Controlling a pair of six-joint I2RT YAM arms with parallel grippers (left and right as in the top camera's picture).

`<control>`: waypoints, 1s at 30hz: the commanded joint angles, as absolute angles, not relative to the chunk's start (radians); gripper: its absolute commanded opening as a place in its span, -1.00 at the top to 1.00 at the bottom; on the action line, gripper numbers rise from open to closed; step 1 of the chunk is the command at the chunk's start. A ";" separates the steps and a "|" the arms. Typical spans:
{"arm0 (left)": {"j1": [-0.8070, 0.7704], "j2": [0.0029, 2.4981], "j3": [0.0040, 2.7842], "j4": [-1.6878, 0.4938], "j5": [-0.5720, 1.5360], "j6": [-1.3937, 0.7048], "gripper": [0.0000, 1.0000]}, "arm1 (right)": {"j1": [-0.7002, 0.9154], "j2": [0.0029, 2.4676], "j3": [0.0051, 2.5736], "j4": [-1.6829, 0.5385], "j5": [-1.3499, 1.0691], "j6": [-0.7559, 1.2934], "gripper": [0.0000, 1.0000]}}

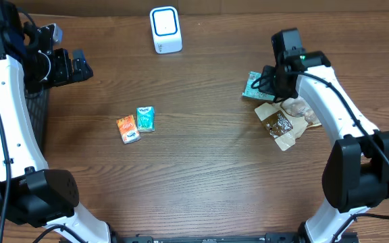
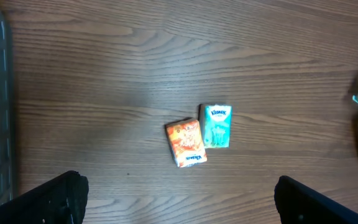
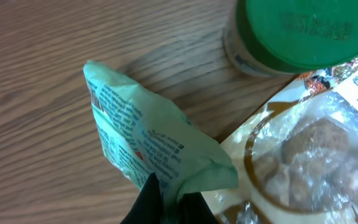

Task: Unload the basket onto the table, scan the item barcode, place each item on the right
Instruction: 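Carry the teal pack right and set it down near the bag, then release the pack and move the right gripper to the small teal tissue pack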

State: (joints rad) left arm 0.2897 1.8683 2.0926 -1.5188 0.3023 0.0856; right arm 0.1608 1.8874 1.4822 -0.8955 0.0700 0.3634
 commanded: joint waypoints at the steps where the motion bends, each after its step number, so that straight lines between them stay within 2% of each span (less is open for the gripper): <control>1: 0.292 1.866 2.102 -1.517 0.303 0.101 -0.99 | 0.149 1.888 1.424 -0.846 0.080 0.367 0.92; 6: 0.292 1.866 2.102 -1.517 0.303 0.101 -0.99 | 0.149 1.895 1.401 -0.830 0.147 0.368 0.62; 9: 0.292 1.866 2.102 -1.517 0.303 0.101 -0.99 | 0.148 1.895 1.421 -0.832 0.209 0.397 0.01; 17: 0.292 1.866 2.102 -1.517 0.303 0.101 -0.99 | 0.151 1.893 1.665 -1.031 0.159 0.391 -0.17; 21: 0.292 1.866 2.102 -1.517 0.303 0.101 -0.99 | 0.163 1.893 1.749 -1.077 -0.144 0.303 -0.20; 26: 0.292 1.866 2.102 -1.517 0.303 0.101 -0.99 | 0.203 1.906 1.716 -0.994 -0.454 0.284 -0.26; 29: 0.292 1.866 2.102 -1.517 0.303 0.101 -0.99 | 0.262 1.938 1.701 -0.944 -0.521 0.292 -0.44; 30: 0.292 1.866 2.102 -1.517 0.303 0.101 -0.99 | 0.285 1.953 1.701 -0.933 -0.528 0.300 -0.64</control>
